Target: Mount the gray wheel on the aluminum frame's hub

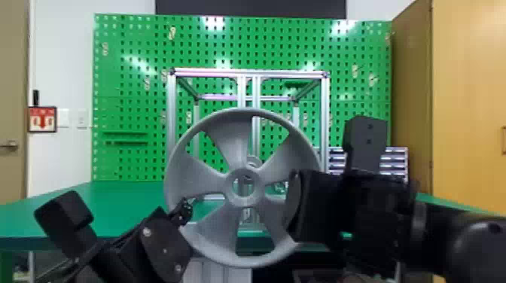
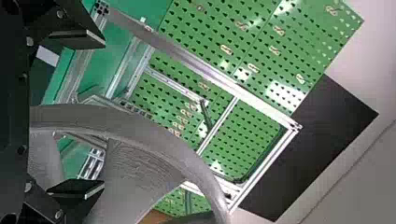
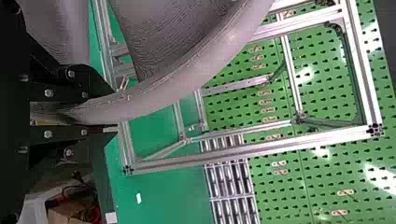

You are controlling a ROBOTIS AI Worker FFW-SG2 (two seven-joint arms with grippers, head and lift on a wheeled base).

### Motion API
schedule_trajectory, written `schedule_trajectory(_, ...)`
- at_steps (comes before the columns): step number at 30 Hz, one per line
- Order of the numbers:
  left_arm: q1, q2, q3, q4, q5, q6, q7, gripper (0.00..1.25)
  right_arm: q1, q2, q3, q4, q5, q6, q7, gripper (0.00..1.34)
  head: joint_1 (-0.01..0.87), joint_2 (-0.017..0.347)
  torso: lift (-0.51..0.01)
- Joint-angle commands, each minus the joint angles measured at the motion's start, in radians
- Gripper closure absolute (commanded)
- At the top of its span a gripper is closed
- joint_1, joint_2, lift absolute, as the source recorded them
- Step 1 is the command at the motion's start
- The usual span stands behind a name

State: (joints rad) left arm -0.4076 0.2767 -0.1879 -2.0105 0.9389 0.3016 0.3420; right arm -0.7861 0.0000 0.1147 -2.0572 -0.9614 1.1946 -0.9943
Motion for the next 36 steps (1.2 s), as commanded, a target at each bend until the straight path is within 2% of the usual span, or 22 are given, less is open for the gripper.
schedule_trajectory(1,-0.020,-0.001,-0.012,0.041,0.011,0.001,-0.006,0.22,-0.001,0.001,0.003,0.000,0.000,-0.003,0.000,1.17,-0.005,0.006,-0.499)
schedule_trajectory(13,-0.042,-0.004,-0.024,0.072,0.000,0.001,-0.027,0.34,-0.001,0.001,0.006,0.000,-0.002,-0.003,0.000,1.17,-0.005,0.006,-0.499)
schedule_trajectory(19,-0.043,-0.005,-0.027,0.072,-0.020,-0.001,-0.031,0.55,-0.001,0.001,0.006,0.000,0.001,-0.003,0.000,1.17,-0.005,0.006,-0.499)
schedule_trajectory(22,-0.042,-0.007,-0.027,0.072,-0.028,-0.001,-0.035,0.56,0.001,0.001,0.006,0.000,0.004,-0.003,0.000,1.17,-0.005,0.006,-0.499)
schedule_trajectory(26,-0.040,-0.007,-0.027,0.072,-0.031,-0.001,-0.035,0.66,0.002,0.001,0.006,0.000,0.006,-0.004,0.000,1.17,-0.005,0.006,-0.499)
schedule_trajectory(34,-0.039,-0.008,-0.025,0.072,-0.038,-0.001,-0.035,0.76,0.002,0.001,0.008,0.000,0.007,-0.004,0.000,1.17,-0.005,0.006,-0.499)
schedule_trajectory(36,-0.039,-0.010,-0.025,0.072,-0.038,-0.001,-0.035,0.82,0.002,0.001,0.008,0.000,0.007,-0.006,0.000,1.17,-0.005,0.006,-0.499)
